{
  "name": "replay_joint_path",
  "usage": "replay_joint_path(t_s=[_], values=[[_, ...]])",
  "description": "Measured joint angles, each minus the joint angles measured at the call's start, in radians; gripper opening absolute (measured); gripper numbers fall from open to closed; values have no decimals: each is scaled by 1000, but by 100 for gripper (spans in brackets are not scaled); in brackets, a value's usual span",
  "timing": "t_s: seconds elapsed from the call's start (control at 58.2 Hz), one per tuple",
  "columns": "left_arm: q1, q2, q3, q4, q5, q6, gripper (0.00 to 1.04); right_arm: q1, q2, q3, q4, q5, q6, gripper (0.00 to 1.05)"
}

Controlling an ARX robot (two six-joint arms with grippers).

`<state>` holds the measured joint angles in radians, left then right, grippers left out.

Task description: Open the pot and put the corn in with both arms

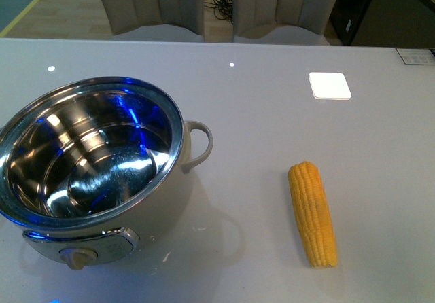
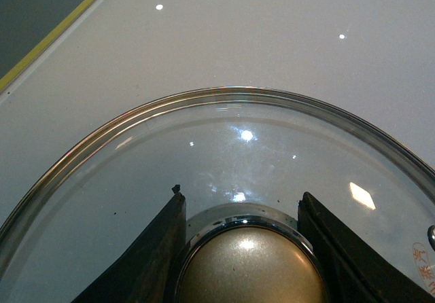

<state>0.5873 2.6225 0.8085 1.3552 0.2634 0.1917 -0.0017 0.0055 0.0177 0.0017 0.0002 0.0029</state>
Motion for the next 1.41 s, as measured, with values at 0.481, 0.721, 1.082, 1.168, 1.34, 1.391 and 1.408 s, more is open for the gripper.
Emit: replay_joint_path(t_s=[0.481, 0.721, 1.082, 1.168, 1.34, 1.391, 1.408], values=[[4, 22, 26, 2, -2, -27, 52, 0, 0, 0, 0, 0, 0, 96], [6, -30, -3, -13, -5, -32, 91, 0, 0, 0, 0, 0, 0, 96], [-8, -335, -122, -84, 7, -79, 98, 0, 0, 0, 0, 0, 0, 96], [-21, -454, -179, -108, 18, -106, 98, 0, 0, 0, 0, 0, 0, 96], [-64, -748, -291, -206, 20, -184, 98, 0, 0, 0, 0, 0, 0, 96], [-77, -836, -320, -244, 17, -203, 98, 0, 0, 0, 0, 0, 0, 96], [-81, -871, -331, -259, 16, -214, 98, 0, 0, 0, 0, 0, 0, 96]])
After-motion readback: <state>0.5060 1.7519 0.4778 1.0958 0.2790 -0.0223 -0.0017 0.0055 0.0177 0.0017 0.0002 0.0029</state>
